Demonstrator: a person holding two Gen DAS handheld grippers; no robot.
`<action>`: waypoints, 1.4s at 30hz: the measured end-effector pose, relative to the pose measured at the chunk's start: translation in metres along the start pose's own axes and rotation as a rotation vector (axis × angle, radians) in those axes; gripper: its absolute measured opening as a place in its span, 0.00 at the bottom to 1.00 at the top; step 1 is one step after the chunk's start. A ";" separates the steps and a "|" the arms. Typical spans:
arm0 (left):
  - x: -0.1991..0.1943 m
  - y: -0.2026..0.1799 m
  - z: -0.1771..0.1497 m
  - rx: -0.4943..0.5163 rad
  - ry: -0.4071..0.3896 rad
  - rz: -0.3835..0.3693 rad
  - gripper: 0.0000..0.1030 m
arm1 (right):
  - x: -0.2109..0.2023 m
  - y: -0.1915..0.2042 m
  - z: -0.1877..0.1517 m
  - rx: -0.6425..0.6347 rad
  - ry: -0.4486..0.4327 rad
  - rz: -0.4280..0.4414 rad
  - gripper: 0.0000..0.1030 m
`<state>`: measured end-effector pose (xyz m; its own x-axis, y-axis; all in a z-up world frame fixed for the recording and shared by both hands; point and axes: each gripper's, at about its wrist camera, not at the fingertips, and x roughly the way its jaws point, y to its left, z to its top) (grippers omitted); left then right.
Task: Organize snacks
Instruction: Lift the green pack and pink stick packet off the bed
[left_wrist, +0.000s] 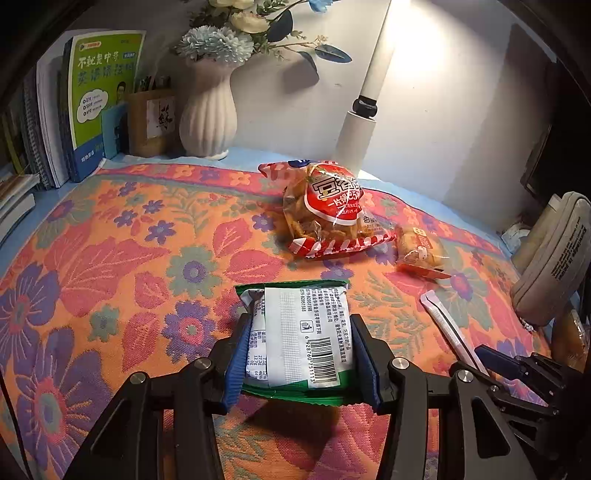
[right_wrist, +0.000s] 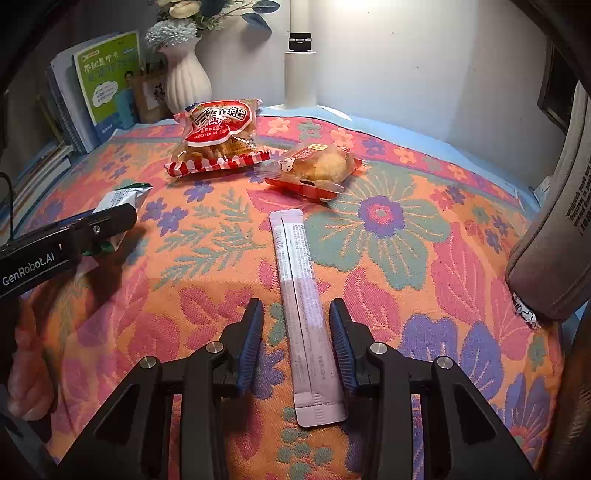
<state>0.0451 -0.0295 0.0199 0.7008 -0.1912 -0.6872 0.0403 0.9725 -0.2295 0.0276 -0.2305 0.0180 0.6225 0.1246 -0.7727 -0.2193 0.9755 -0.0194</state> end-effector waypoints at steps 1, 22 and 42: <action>-0.001 -0.002 -0.001 0.006 -0.005 0.003 0.48 | 0.000 0.000 0.000 0.001 -0.001 0.001 0.35; -0.004 -0.010 -0.004 0.052 -0.024 0.028 0.48 | -0.004 0.010 -0.003 -0.044 -0.011 -0.036 0.20; 0.012 -0.004 -0.005 0.026 0.132 -0.051 0.77 | -0.004 0.003 -0.003 -0.003 0.002 0.018 0.30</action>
<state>0.0495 -0.0363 0.0089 0.5976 -0.2550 -0.7602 0.0937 0.9638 -0.2496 0.0225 -0.2289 0.0191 0.6168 0.1416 -0.7743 -0.2326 0.9725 -0.0074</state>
